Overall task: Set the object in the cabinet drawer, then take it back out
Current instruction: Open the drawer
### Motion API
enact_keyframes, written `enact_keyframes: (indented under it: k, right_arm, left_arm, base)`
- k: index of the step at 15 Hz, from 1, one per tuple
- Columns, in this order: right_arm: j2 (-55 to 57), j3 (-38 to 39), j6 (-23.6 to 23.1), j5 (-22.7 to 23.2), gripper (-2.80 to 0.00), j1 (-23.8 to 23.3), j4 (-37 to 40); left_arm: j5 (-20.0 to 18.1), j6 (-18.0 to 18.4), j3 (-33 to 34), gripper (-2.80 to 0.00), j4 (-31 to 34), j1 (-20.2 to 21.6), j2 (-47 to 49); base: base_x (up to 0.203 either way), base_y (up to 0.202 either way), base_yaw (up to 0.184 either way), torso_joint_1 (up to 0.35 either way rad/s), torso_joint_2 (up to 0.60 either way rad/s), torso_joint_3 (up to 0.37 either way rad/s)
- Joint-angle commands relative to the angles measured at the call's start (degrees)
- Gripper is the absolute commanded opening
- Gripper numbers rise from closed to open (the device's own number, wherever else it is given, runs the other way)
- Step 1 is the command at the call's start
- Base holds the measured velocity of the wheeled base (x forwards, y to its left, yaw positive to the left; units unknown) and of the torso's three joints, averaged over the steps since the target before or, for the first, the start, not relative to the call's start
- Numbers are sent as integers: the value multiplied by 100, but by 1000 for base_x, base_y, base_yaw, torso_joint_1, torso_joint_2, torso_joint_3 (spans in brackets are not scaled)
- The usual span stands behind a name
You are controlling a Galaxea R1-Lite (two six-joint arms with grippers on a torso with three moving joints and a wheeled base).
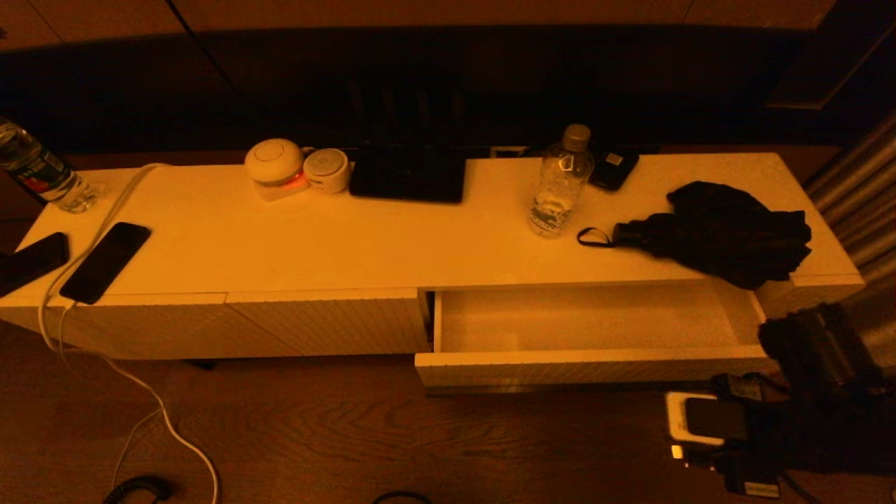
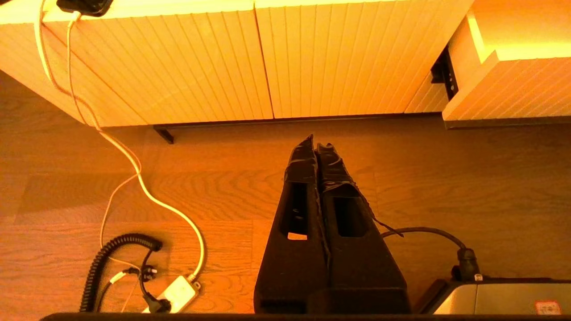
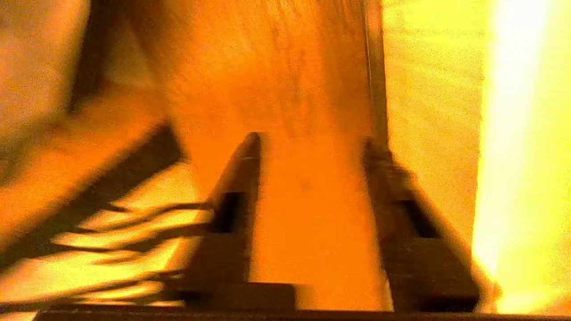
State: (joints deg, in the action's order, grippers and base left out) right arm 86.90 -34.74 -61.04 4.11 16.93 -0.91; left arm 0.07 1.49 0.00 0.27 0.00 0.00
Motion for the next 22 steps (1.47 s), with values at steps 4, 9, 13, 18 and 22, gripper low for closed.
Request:
enact_keyframes:
  k: [4, 9, 13, 18, 22]
  right_arm:
    - [-977, -1242, 2701, -4, -280, 495, 2005]
    - [-101, -2346, 5433, -57, -280, 1006, 2627]
    - [878, -3014, 6581, -779, -280, 1147, 2790]
    - [1637, -3658, 7175, -1179, -280, 1004, 2838]
    - [1948, -3597, 7228, -1233, -280, 716, 2246]
  left_arm:
    - [1, 1, 0, -280, 0, 0, 0]
    - [1, 1, 0, -280, 0, 0, 0]
    - [1, 1, 0, -280, 0, 0, 0]
    - [1, 1, 0, -280, 0, 0, 0]
    - [1, 1, 0, -280, 0, 0, 0]
  base:
    - [0, 0, 0, 0, 0, 0]
    - [0, 0, 0, 0, 0, 0]
    - [0, 0, 0, 0, 0, 0]
    - [0, 0, 0, 0, 0, 0]
    - [0, 0, 0, 0, 0, 0]
